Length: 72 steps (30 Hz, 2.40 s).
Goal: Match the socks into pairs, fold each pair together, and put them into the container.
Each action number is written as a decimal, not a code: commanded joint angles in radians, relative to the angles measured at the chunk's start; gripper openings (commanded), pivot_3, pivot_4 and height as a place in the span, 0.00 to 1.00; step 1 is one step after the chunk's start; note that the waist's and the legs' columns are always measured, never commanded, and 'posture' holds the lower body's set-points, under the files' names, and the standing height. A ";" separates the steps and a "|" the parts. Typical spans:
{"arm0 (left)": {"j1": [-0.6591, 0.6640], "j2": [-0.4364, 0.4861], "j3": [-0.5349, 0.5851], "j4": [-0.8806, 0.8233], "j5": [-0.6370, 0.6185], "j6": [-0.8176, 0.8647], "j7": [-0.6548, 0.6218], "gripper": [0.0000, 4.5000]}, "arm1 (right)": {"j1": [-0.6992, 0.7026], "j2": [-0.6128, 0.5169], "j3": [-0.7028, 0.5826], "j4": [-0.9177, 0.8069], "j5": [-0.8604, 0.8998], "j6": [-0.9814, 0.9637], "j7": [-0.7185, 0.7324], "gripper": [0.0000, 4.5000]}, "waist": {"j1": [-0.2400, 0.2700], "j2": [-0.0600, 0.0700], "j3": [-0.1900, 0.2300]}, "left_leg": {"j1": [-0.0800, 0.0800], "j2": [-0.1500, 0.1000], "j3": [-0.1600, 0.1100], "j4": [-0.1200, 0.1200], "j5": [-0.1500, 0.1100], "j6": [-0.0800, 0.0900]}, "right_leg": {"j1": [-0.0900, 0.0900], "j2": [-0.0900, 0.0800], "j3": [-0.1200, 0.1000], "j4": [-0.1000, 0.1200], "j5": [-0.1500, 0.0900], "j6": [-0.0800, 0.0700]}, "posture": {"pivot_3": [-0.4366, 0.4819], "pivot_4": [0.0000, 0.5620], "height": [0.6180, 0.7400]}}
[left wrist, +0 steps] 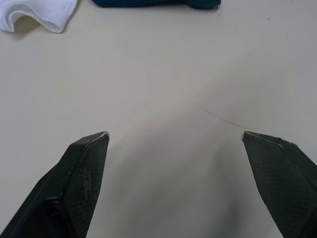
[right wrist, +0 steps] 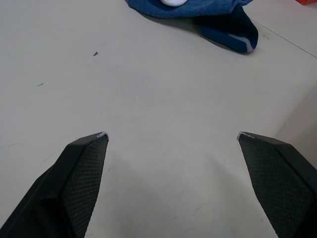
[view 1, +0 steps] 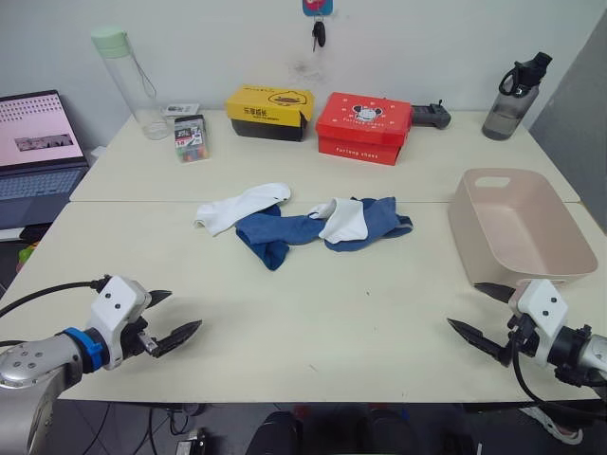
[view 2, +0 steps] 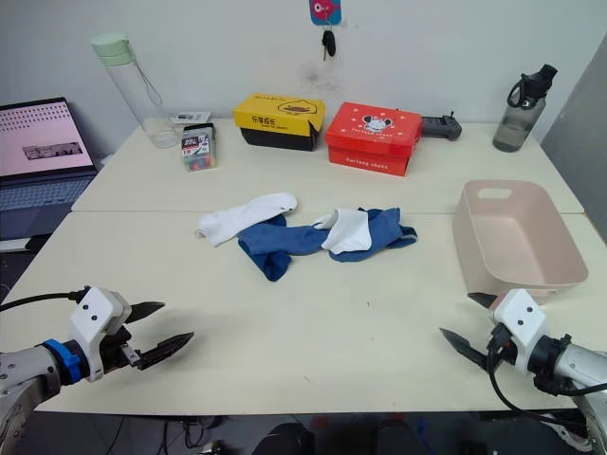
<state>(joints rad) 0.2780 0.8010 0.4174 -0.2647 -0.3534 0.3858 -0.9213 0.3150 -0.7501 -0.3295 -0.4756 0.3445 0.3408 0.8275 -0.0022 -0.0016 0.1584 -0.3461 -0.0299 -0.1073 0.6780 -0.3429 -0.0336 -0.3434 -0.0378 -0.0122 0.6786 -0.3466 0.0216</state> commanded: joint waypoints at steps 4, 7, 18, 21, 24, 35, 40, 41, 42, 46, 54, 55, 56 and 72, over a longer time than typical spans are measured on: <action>-0.034 0.027 0.017 0.012 -0.020 0.029 -0.007 1.00 | -0.028 -0.006 -0.028 -0.065 0.048 0.050 -0.014 1.00 | 0.000 0.000 0.000 | 0.000 0.000 0.000 0.000 0.000 0.000 | 0.000 0.000 0.000 0.000 0.000 0.000 | 0.48 0.27 1.00; -0.038 0.026 0.032 0.045 -0.020 -0.016 -0.035 1.00 | -0.030 0.000 -0.031 -0.069 0.056 0.051 -0.015 1.00 | 0.000 0.000 0.000 | 0.000 0.000 0.000 0.000 0.000 0.000 | 0.000 0.000 0.000 0.001 0.000 0.000 | 0.48 0.27 1.00; -0.083 0.026 0.051 0.155 -0.053 -0.064 -0.080 1.00 | -0.015 0.004 -0.044 -0.083 0.125 0.055 0.017 1.00 | 0.000 0.000 0.000 | 0.000 0.000 0.000 0.000 0.000 0.000 | 0.000 0.000 0.000 0.000 0.000 0.000 | 0.48 0.27 1.00; -0.107 0.010 0.051 0.162 -0.064 -0.050 -0.058 1.00 | -0.022 0.005 -0.033 -0.105 0.130 0.068 0.006 1.00 | 0.000 0.000 0.000 | 0.000 0.000 0.000 0.000 0.000 0.000 | -0.001 0.000 0.000 0.000 0.000 0.000 | 0.48 0.27 1.00; -0.140 -0.014 0.049 0.166 -0.075 -0.021 -0.015 1.00 | -0.039 0.004 -0.018 -0.131 0.137 0.088 -0.007 1.00 | 0.000 0.000 0.000 | 0.000 0.000 0.000 0.000 0.000 0.000 | -0.001 0.000 0.000 0.000 0.000 0.000 | 0.48 0.27 1.00; -0.377 -0.254 0.037 0.176 -0.123 0.226 0.392 1.00 | -0.284 -0.007 0.108 -0.206 0.185 0.227 -0.088 1.00 | 0.000 -0.004 0.002 | 0.000 0.000 0.000 0.001 0.001 -0.001 | -0.001 0.000 0.000 0.001 0.000 0.000 | 0.48 0.27 1.00; -0.521 -0.302 -0.045 0.259 -0.050 0.295 0.540 1.00 | -0.416 0.009 0.164 -0.193 0.208 0.277 -0.112 1.00 | 0.001 -0.006 0.003 | -0.001 0.000 0.000 0.001 0.001 -0.002 | -0.002 0.001 0.000 0.002 0.000 0.000 | 0.48 0.27 1.00; -0.555 -0.319 -0.052 0.278 -0.046 0.293 0.562 1.00 | -0.431 0.012 0.174 -0.194 0.211 0.283 -0.114 1.00 | 0.002 -0.007 0.003 | -0.001 -0.001 0.000 0.001 0.001 -0.002 | -0.002 0.001 0.000 0.002 0.000 0.001 | 0.48 0.27 1.00; -0.583 -0.330 -0.056 0.296 -0.037 0.296 0.591 1.00 | -0.439 0.014 0.180 -0.197 0.214 0.287 -0.114 1.00 | 0.004 -0.007 0.003 | -0.001 -0.001 0.000 0.001 0.001 -0.002 | -0.002 0.001 -0.001 0.002 0.000 0.001 | 0.48 0.27 1.00; -0.678 -0.371 -0.054 0.405 -0.032 0.311 0.658 1.00 | -0.449 0.021 0.191 -0.204 0.221 0.296 -0.123 1.00 | 0.003 -0.009 0.003 | -0.003 -0.001 0.001 0.002 0.001 -0.002 | -0.005 0.001 0.000 0.001 0.000 0.001 | 0.48 0.27 1.00; -0.879 -0.431 -0.089 0.652 -0.008 0.268 0.688 1.00 | -0.470 0.039 0.217 -0.213 0.218 0.311 -0.150 1.00 | 0.004 -0.009 0.002 | -0.005 -0.001 0.001 0.003 0.003 -0.004 | -0.007 0.000 0.000 0.003 0.001 0.002 | 0.48 0.27 1.00; -0.902 -0.434 -0.096 0.683 -0.002 0.261 0.688 1.00 | -0.476 0.041 0.221 -0.215 0.220 0.316 -0.154 1.00 | 0.004 -0.009 0.002 | -0.005 -0.001 0.001 0.003 0.003 -0.004 | -0.007 0.000 0.000 0.003 0.001 0.002 | 0.48 0.27 1.00; -0.920 -0.437 -0.105 0.708 0.006 0.248 0.686 1.00 | -0.483 0.043 0.223 -0.217 0.222 0.322 -0.158 1.00 | 0.004 -0.009 0.002 | -0.005 -0.001 0.000 0.003 0.003 -0.004 | -0.007 0.000 0.000 0.003 0.001 0.002 | 0.48 0.27 1.00; -1.042 -0.423 -0.048 0.900 0.016 0.017 0.690 0.01 | -0.544 0.046 0.225 -0.250 0.267 0.400 -0.208 1.00 | 0.003 -0.010 0.002 | -0.009 -0.002 -0.001 0.003 0.004 -0.005 | -0.011 0.000 -0.001 0.004 0.001 0.002 | 0.48 0.27 1.00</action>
<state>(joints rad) -0.7731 0.3531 0.3537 0.7194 -0.3246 0.4341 -0.2250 -0.2117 -0.7031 -0.0939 -0.6952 0.5976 0.7427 0.6286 0.0007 -0.0116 0.1606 -0.3560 -0.0318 -0.1078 0.6816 -0.3391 -0.0381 -0.3546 -0.0376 -0.0129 0.6821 -0.3453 0.0235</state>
